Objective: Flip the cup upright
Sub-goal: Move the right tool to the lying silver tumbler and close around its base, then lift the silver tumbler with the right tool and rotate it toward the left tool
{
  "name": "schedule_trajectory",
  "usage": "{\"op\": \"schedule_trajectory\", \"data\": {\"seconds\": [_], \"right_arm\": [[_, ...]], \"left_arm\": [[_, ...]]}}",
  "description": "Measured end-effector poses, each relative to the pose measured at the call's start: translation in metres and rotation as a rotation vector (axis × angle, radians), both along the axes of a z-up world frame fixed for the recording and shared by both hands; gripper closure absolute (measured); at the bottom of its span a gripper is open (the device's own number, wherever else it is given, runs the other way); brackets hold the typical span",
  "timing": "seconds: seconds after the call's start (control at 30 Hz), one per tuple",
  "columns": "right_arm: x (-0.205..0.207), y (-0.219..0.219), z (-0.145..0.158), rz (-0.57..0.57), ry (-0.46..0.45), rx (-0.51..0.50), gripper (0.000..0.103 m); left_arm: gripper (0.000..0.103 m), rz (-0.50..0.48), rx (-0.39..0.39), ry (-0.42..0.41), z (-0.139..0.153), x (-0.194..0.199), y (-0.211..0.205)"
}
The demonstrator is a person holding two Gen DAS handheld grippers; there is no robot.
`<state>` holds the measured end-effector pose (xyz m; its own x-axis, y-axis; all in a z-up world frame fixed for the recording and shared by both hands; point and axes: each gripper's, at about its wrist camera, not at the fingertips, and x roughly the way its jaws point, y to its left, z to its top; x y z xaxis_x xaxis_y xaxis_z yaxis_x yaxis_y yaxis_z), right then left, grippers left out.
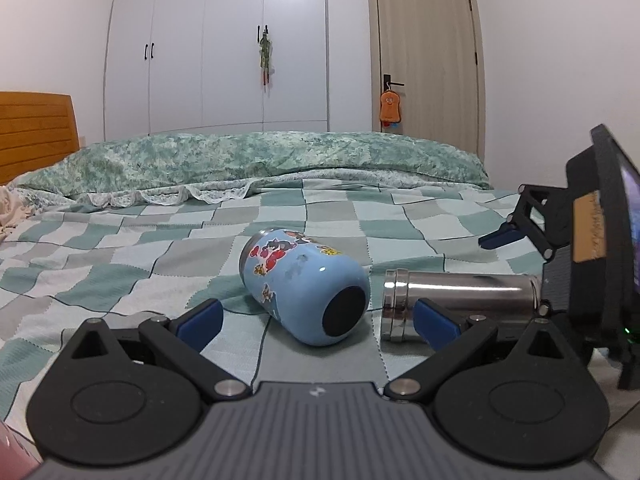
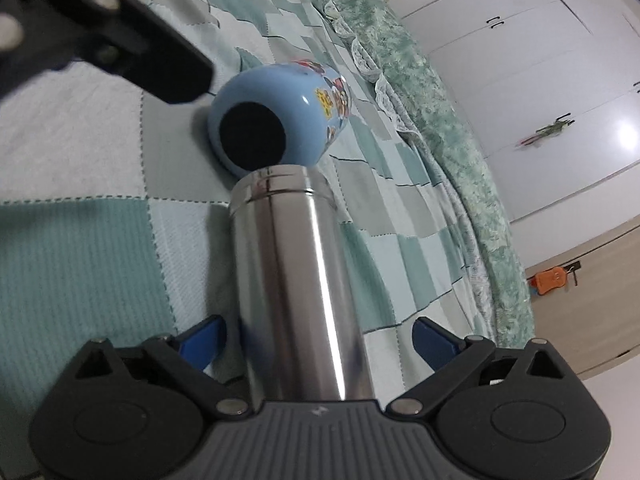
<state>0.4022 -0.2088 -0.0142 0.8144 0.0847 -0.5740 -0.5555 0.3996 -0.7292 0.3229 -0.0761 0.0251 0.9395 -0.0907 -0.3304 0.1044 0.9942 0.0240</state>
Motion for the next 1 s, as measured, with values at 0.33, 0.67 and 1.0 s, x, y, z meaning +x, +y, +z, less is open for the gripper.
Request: {"op": "schedule_trajectory", "data": {"seconds": [0.33,0.67,1.0], "right_arm": [[-0.009,-0.002,0.001,0.092,0.035,-0.007,0.040],[-0.067,-0.010,0.033,0.172,-0.114,0.031,0.042],[-0.172,-0.015,0.068,0.279,-0.122,0.086,0.042]], "left_arm": [[0.000,-0.009,-0.009,-0.032,0.006,-0.008,0.000],[0.000,-0.012,0.022,-0.100,0.029,-0.046,-0.011],[0.000,-0.045,0.032,-0.131,0.065,-0.119,-0.005]]}}
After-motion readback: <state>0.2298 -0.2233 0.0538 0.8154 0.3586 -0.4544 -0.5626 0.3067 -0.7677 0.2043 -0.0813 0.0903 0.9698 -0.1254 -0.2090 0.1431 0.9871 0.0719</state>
